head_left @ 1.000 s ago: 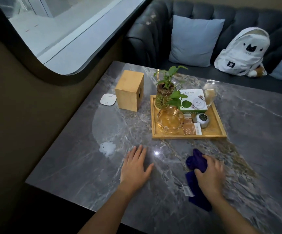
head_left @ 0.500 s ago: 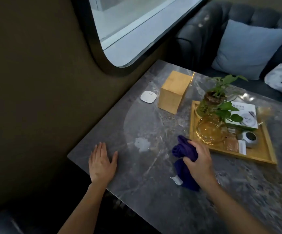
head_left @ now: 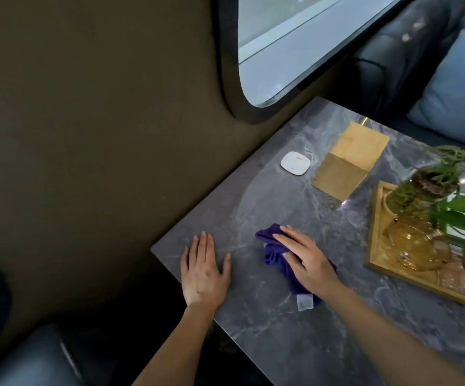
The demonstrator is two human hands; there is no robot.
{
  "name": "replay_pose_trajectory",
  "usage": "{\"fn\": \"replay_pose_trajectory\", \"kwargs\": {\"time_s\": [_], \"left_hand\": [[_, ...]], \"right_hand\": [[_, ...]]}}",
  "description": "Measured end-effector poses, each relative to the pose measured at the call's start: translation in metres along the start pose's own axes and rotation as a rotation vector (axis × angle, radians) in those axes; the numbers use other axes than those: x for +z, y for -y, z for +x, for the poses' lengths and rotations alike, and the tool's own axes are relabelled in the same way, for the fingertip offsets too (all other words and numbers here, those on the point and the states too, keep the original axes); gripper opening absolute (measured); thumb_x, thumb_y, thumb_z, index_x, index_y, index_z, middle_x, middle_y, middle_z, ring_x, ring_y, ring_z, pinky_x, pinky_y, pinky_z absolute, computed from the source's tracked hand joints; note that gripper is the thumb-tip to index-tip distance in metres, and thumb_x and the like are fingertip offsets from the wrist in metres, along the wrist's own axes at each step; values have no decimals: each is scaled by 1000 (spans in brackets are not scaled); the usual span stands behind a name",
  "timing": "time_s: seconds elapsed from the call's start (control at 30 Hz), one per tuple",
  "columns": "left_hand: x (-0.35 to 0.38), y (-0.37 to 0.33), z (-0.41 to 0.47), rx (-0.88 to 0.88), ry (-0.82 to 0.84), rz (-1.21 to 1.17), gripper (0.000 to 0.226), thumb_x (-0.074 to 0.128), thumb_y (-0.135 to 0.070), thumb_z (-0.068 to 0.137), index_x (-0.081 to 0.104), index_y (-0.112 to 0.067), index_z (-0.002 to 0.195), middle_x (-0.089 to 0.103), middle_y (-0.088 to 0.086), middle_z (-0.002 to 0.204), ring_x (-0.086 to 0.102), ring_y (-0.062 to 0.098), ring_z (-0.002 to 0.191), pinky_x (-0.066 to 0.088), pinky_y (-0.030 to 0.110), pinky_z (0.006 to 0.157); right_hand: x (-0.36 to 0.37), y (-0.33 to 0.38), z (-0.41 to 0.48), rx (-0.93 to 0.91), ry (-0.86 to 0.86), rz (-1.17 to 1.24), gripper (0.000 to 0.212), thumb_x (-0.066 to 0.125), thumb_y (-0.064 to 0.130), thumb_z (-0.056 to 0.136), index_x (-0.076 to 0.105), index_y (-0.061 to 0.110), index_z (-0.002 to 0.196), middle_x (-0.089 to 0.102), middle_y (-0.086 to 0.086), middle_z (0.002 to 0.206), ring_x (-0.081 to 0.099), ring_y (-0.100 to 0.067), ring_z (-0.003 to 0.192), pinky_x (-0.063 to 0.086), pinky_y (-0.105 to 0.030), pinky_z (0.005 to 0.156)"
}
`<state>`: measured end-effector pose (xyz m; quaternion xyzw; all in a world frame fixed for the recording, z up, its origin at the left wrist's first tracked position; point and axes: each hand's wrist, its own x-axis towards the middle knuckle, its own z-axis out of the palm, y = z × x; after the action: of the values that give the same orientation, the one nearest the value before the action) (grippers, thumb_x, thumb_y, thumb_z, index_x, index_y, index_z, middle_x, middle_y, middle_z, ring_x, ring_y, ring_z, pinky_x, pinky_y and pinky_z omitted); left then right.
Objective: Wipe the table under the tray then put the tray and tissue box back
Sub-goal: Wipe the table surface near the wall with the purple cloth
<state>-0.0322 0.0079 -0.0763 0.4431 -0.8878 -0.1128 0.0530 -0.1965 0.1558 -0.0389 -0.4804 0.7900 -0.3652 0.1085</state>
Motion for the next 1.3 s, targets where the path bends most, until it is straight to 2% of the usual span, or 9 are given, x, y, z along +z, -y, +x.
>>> {"fn": "replay_pose_trajectory", "kwargs": {"time_s": [0.17,0.27,0.43,0.53,0.7,0.87,1.03,1.17,1.3], "left_hand": [[1,1,1,-4,0,7,64,38,-51,88,33,-11,139,41,6,146,31,20,138,21,40,115],[0,0,0,-4,-6,15,64,36,-51,88,33,-12,139,42,6,145,31,21,138,21,40,115],[0,-1,0,-4,-4,13,64,41,-49,88,35,-11,138,44,7,144,33,22,137,23,41,114],[0,-1,0,4,-11,17,63,44,-48,87,38,-10,136,46,7,143,36,23,136,25,41,113],[1,0,-1,10,-27,6,60,42,-47,89,39,-10,136,48,7,141,38,23,135,25,41,112],[1,-1,0,20,-31,-5,59,40,-46,90,38,-10,136,46,6,143,35,22,136,25,41,112],[-2,0,0,25,-37,-8,57,33,-44,90,43,-8,133,50,7,140,41,22,133,29,41,110],[-1,2,0,2,-62,-119,50,34,-35,92,42,-9,134,48,7,141,38,20,135,21,38,113],[-6,3,-2,-20,-79,-308,49,35,-31,92,43,-5,133,50,11,139,38,21,134,21,38,115]], "right_hand": [[15,4,6,-41,104,-471,60,36,68,81,32,42,135,25,-3,150,19,-29,139,14,-57,111],[23,1,7,-41,208,-681,74,31,77,75,22,43,139,30,-9,150,26,-37,136,20,-63,108],[29,6,8,15,181,-595,45,45,47,86,47,33,129,49,-11,138,45,-35,126,53,-46,88],[32,14,-2,-43,124,-455,46,71,19,72,61,26,116,59,-10,128,55,-31,117,59,-34,71],[26,23,-24,-229,172,-203,62,68,-13,52,69,20,105,61,-14,122,59,-29,112,54,-31,86],[-15,-3,14,143,-109,-14,55,62,-4,77,53,22,125,50,-15,134,52,-32,118,32,-23,100],[-33,-58,41,421,-14,-325,75,58,45,82,21,21,142,31,-11,149,28,-29,135,23,-48,112],[-13,-63,41,478,-20,-213,72,59,40,82,23,20,141,16,-8,155,8,-25,142,13,-48,114],[11,-33,27,353,18,-178,63,60,22,83,32,15,139,23,-4,153,12,-21,142,18,-43,115]]}}
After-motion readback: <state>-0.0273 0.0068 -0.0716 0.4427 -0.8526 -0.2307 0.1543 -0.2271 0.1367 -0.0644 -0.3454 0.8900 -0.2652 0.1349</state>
